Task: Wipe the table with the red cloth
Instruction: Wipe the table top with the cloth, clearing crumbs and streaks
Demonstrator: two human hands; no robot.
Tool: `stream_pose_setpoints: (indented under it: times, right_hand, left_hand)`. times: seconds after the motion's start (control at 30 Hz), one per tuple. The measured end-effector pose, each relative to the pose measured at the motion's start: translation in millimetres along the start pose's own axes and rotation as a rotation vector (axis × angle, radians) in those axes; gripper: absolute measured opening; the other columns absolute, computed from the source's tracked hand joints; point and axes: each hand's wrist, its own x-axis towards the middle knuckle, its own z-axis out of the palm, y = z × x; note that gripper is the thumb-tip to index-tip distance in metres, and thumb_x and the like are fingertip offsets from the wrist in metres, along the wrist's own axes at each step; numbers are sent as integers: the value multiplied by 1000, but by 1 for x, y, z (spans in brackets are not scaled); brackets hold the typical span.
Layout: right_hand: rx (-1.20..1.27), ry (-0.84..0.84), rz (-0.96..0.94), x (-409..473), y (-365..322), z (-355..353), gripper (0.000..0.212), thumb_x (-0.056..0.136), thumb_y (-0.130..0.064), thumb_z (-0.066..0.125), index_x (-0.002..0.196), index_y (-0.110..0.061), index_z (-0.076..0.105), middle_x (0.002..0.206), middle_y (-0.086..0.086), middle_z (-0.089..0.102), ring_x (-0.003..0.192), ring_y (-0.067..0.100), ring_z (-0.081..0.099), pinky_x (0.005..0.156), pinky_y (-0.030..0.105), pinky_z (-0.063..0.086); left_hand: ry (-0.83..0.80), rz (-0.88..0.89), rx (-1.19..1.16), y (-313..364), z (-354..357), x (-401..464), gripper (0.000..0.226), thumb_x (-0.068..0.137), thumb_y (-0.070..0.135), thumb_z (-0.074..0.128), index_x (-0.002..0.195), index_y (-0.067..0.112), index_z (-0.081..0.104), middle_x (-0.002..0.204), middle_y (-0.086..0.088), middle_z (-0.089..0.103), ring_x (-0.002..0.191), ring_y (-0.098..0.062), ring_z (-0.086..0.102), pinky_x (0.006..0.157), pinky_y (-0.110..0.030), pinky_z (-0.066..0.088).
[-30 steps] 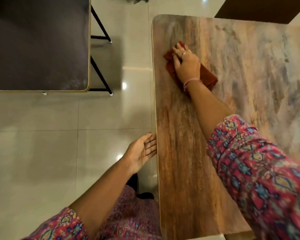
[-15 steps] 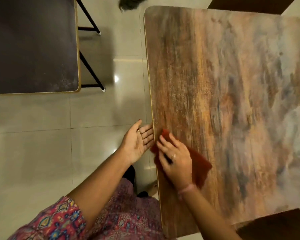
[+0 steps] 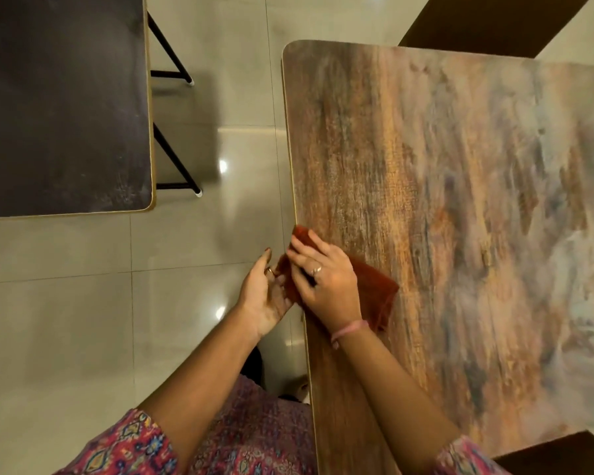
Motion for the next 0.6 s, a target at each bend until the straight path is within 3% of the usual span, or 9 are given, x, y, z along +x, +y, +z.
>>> stream_pose_setpoints:
  times: [0.1,0.2,0.3,0.4,0.6]
  right_hand:
    - [19,22,-4,68,17,5,21,84,-11,68,103,-11,74,119,3,67,120,25,58,97,39,46]
    - [39,-31,13,142,35,7,23,87,-13,63,109,-11,71,123,5,65,124,25,54,102,37,39]
    - [14,-93,103,222,51,13,28,94,-21,54,118,-15,67,131,1,60,130,20,48,108,29,31]
    - [2,-39,213,285,65,20,31,97,-26,50,124,-19,63,134,0,58,131,15,46,108,23,27]
    - [-4,-8,353,335,96,18,36,99,-33,42,128,-23,59,129,-4,62,120,14,55,104,26,39]
  left_hand:
    - [-2,25,3,9,-1,5,48,96,49,33,101,15,66,92,-3,75,86,-15,70,72,-28,50]
    - [-40,20,-13,21,-4,4,52,98,48,31,107,11,66,104,-6,73,93,-15,70,74,-27,53]
    - [-71,27,-26,29,-8,4,53,98,47,30,110,8,65,109,-8,71,98,-16,69,79,-28,51]
    - [-83,29,-5,32,-12,5,53,98,46,31,111,8,65,111,-8,71,100,-16,68,83,-29,47]
    - [-80,2,62,29,-31,1,50,98,45,34,116,9,63,118,-7,68,107,-16,65,87,-29,46]
